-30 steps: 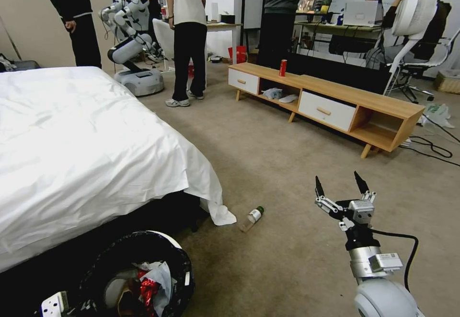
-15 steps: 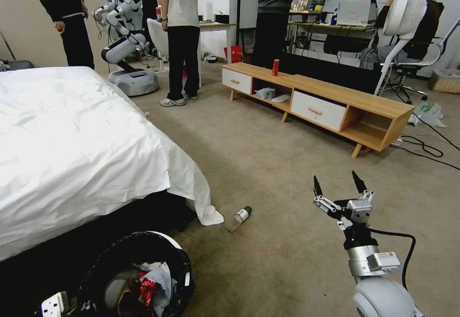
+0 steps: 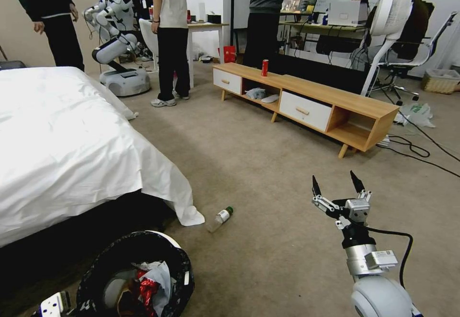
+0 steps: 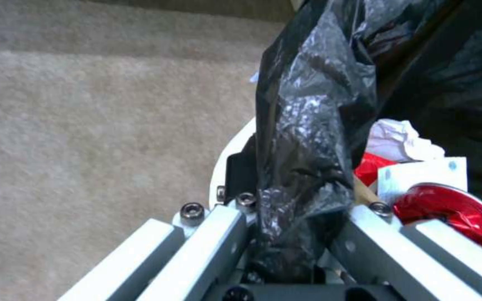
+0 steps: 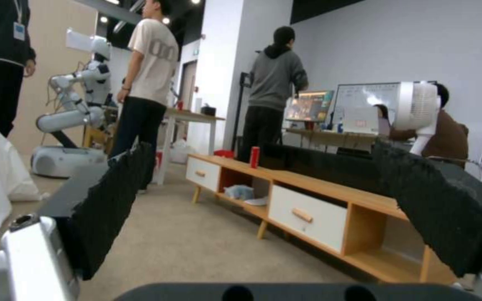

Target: Pick up the trash bin, then pick up the garbage from the floor and place it into the trash bin.

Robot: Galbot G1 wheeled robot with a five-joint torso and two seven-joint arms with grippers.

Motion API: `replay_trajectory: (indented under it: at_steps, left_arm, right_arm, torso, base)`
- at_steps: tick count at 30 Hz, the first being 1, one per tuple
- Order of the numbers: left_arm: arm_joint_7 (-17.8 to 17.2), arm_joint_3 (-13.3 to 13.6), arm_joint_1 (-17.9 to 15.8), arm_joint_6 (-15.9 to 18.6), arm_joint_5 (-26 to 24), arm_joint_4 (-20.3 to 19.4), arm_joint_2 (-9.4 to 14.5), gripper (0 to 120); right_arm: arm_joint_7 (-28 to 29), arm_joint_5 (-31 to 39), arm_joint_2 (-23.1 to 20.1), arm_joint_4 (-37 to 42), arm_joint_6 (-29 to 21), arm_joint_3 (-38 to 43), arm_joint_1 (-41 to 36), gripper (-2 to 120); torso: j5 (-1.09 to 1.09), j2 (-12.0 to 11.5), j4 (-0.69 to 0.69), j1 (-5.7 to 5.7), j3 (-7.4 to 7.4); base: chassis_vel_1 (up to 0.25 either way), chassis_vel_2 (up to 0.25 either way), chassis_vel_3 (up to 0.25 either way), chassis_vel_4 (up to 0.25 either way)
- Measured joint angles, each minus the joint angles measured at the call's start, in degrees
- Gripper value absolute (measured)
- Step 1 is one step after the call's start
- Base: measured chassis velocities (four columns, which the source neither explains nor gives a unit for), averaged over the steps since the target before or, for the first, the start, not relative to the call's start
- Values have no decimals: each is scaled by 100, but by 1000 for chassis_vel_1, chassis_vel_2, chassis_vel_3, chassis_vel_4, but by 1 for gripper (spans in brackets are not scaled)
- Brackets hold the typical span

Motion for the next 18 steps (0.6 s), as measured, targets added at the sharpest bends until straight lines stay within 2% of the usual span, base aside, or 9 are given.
replay_trajectory:
  at_steps: [18]
  left_arm:
    - [-14,-2,50,-3,-1,-55,-8,0]
  right_arm:
    - [-22,-35,14,-41,62,-59,5,100]
  torso:
    - [3,0,-1,0,0]
  base:
    - [-155,-152,156,154]
